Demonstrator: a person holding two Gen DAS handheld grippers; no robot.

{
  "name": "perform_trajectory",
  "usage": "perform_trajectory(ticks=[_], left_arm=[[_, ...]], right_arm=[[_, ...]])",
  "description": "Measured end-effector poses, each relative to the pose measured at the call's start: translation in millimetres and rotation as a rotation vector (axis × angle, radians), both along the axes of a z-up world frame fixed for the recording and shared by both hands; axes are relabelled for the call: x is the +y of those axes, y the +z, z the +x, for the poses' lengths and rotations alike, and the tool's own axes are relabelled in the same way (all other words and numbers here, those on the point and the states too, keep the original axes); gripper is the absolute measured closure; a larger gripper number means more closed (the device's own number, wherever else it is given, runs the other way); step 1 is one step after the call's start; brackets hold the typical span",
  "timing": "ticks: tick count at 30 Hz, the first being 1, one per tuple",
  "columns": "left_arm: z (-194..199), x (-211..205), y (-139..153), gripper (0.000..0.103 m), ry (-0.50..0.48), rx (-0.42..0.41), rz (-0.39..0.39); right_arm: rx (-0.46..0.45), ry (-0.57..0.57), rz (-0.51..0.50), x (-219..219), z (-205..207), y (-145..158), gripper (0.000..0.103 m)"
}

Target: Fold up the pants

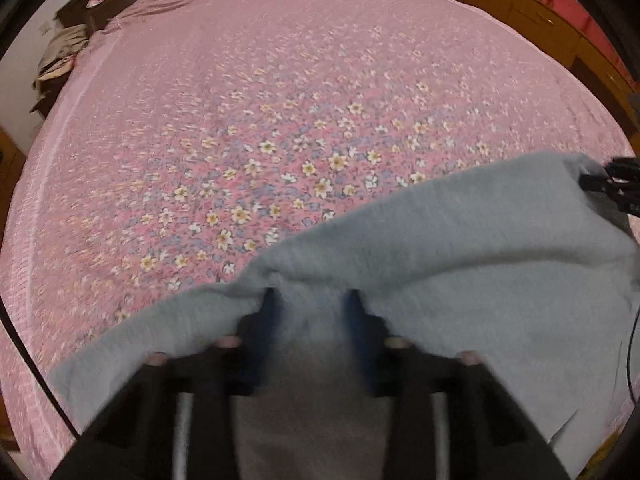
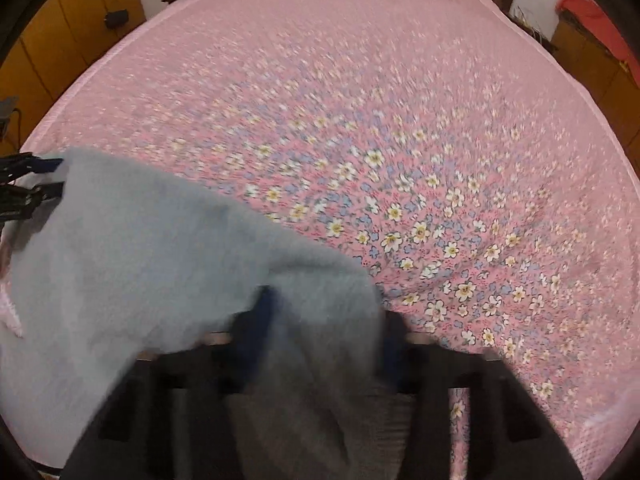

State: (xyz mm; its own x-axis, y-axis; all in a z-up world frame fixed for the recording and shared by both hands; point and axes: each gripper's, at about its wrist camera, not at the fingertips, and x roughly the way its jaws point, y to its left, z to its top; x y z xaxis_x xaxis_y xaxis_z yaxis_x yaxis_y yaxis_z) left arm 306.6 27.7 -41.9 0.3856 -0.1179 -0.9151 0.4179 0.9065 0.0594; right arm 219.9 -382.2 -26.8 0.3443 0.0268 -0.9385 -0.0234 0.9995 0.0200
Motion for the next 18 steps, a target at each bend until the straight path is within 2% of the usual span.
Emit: perform_trajectory(ticks=[1,2,6,8,13,15,16,18], left_arm=[[-2.8,0.8,2.1,0.091,0.013,-0.007,-0.001],[-4.1,0.9,5.5,0.096,0.024,-0.012,-0.007],[-21.4,10.0,26.0,0.102,0.054,-0.033,-0.099],[-33.0,14.5,38.4,0.102,0.049,-0.048,-0.126],[-54.5,5.8,61.3,0.102,0.027,-0.091,-0.109],[-59.5,7.4,69.8,0.101,0.046,-0.106,-0.079],[-59.9,7.2,71.5,0.100,0.066,-0.104,-0.069],[-50.6,11.8,73.9,0.088,0.119,-0.084,-0.086]], right_arm=[[-0.006,0.007,-0.002,2.0,-1.0,5.4,0.088],[-0.017,0.015,-0.007,3.6,-2.9,11.2,0.091],[-0.084,0.029,0.005,8.7,-16.7,39.9,0.092],[-0.121,0.038,0.017,8.9,-26.1,55.2,0.093],[-0.218,0.084,0.051,25.0,-60.6,97.8,0.093],[-0.240,0.107,0.058,35.4,-74.3,111.6,0.093],[-0.243,0.113,0.064,38.2,-80.1,113.4,0.093],[-0.243,0.130,0.076,41.7,-88.1,118.1,0.093]])
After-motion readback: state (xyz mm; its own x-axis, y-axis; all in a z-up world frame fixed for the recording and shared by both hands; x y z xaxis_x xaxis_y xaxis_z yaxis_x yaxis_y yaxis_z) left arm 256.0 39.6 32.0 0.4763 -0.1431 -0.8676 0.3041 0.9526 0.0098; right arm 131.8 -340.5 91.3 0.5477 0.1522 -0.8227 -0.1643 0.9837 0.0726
